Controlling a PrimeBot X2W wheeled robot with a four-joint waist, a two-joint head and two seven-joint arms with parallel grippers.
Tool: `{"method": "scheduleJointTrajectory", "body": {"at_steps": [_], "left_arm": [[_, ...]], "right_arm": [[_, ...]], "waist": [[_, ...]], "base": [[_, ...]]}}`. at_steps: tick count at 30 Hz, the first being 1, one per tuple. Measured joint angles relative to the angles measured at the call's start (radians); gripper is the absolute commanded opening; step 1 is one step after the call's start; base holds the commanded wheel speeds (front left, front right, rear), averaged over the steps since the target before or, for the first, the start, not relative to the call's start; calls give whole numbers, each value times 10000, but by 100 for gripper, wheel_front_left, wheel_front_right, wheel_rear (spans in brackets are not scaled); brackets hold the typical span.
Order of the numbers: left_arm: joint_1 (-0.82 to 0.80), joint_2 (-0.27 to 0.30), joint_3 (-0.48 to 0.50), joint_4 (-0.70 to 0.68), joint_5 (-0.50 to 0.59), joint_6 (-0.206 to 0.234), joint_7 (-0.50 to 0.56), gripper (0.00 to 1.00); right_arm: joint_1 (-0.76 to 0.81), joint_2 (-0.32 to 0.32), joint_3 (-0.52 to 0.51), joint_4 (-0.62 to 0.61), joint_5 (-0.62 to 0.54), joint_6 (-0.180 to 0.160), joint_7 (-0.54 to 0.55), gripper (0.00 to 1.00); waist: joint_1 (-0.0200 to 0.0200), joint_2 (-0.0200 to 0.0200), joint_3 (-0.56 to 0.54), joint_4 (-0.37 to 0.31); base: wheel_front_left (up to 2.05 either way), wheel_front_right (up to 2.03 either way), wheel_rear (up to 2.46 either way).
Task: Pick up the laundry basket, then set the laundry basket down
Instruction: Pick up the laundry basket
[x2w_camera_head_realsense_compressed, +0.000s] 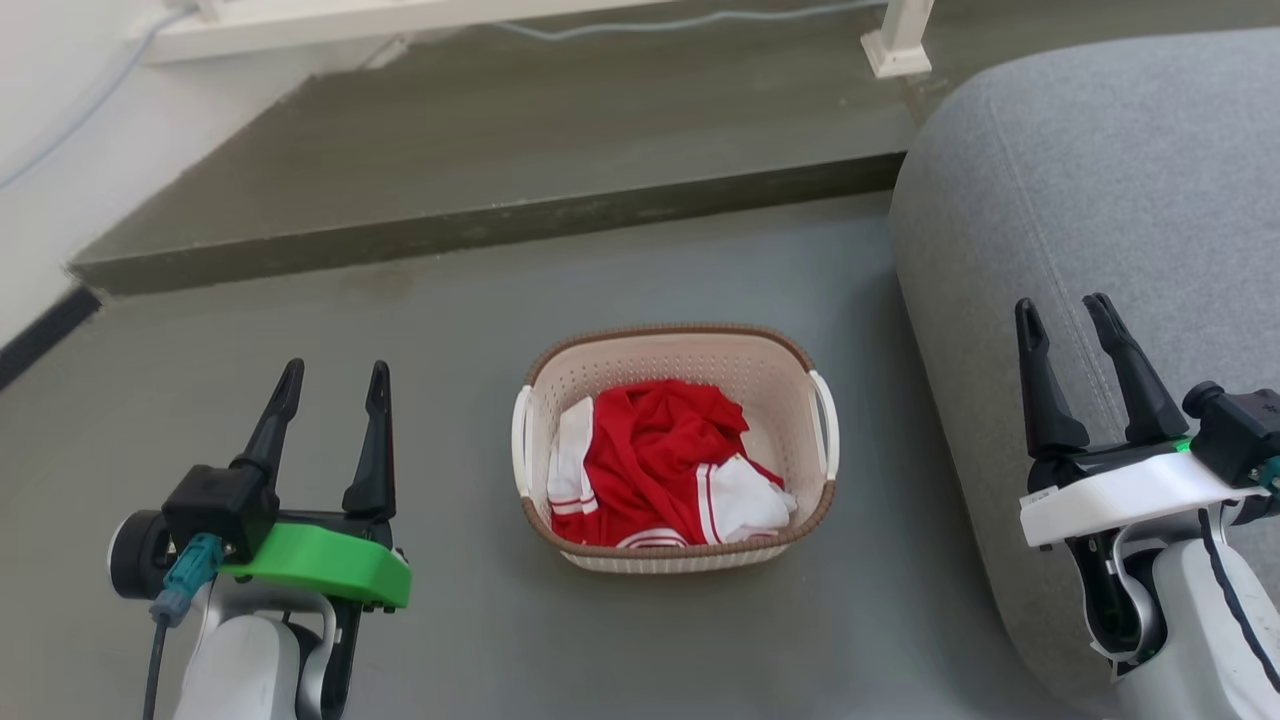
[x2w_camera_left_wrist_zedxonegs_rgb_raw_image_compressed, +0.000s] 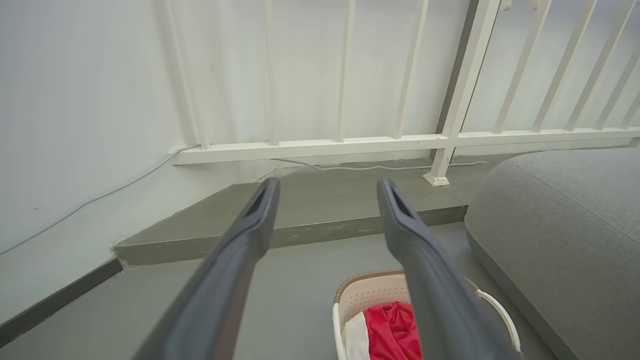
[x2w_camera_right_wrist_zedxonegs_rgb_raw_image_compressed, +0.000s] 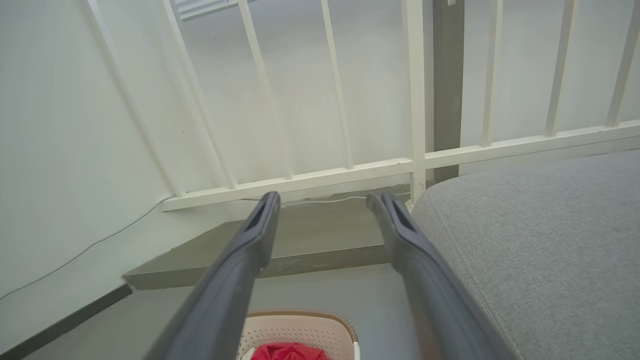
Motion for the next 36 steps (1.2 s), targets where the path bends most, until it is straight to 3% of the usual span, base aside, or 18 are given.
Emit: {"method": "scheduleJointTrajectory", "body": {"at_steps": [36], "left_arm": [[-2455, -75, 127, 219, 184, -180, -2, 100]], "right_arm": [[-2156, 274, -178, 439, 98, 88, -12, 100]], "waist": [[1, 0, 3633, -380]], "base": [[0, 0, 0]]}}
